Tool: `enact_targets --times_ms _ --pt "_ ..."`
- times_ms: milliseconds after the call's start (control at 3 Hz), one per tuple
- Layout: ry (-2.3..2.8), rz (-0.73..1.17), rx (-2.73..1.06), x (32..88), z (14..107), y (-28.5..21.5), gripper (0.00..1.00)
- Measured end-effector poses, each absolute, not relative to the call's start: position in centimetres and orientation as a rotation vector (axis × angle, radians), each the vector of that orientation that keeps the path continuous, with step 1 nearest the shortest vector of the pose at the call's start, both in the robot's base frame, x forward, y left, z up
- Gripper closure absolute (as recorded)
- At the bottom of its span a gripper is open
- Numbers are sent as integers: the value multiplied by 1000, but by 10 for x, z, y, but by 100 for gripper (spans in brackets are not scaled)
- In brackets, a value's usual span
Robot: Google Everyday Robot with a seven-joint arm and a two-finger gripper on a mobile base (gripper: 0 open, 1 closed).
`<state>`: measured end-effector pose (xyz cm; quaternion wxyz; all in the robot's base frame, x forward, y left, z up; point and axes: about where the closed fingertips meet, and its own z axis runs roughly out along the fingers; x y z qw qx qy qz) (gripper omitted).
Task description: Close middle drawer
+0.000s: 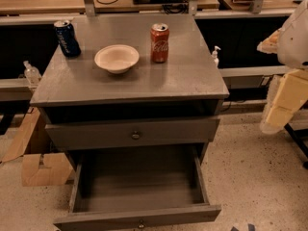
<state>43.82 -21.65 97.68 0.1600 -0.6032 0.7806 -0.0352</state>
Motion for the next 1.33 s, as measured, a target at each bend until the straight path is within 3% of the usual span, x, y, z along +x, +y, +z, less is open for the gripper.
enact_targets --times_ms 667,1000,1333 --pt "2171 -32 -1663 439 949 -212 0" --pt "2150 72 -1578 419 898 -210 7" --pt "2207 182 -1487 402 778 -212 33"
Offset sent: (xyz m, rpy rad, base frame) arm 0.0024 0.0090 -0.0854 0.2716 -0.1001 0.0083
